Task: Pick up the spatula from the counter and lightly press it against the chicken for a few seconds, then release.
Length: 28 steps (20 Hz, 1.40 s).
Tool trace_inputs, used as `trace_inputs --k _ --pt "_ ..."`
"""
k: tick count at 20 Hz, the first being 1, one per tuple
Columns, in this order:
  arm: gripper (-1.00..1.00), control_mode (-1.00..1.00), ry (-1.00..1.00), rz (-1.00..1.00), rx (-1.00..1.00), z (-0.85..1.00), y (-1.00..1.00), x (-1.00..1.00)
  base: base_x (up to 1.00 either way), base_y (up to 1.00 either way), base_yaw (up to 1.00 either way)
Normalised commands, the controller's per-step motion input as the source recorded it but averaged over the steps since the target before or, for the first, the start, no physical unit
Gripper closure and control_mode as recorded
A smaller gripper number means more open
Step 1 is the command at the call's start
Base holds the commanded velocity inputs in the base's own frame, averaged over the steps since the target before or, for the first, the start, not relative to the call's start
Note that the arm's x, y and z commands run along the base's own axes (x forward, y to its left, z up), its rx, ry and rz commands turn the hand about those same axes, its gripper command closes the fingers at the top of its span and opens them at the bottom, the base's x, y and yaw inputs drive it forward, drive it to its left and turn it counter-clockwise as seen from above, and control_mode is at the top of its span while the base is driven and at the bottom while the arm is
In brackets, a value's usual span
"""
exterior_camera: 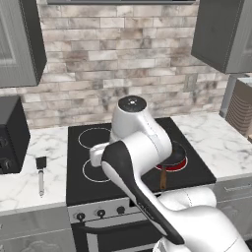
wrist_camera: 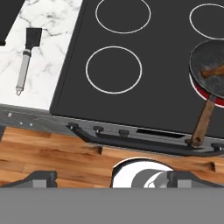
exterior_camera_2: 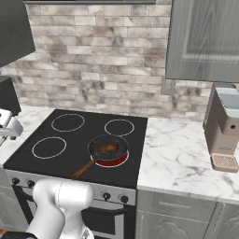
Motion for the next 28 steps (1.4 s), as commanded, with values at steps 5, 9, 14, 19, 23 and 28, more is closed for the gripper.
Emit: trace_inputs --k 5,9,14,19,23,28 --pt "-1.00 -1.00 0.00 0.00 0.03 0.00 0.26 0.00 0.00 0.00 0.00" --pt "-1.00 -1.00 0.00 0.00 0.02 -0.02 0.28 0.00 0.00 0.00 0.00" --pt "-1.00 -1.00 0.00 0.00 0.02 -0.16 0.35 0.06 0.00 0.00 0.00" --pt "-1.00 -1.00 0.00 0.00 0.06 -0.11 0.30 0.11 0.00 0.00 0.00" --pt "-1.00 -1.00 0.00 0.00 0.08 -0.08 0.29 0.16 0.00 0.00 0.00" --pt "-1.00 -1.00 0.00 0.00 0.06 -0.11 0.28 0.23 0.00 0.00 0.00"
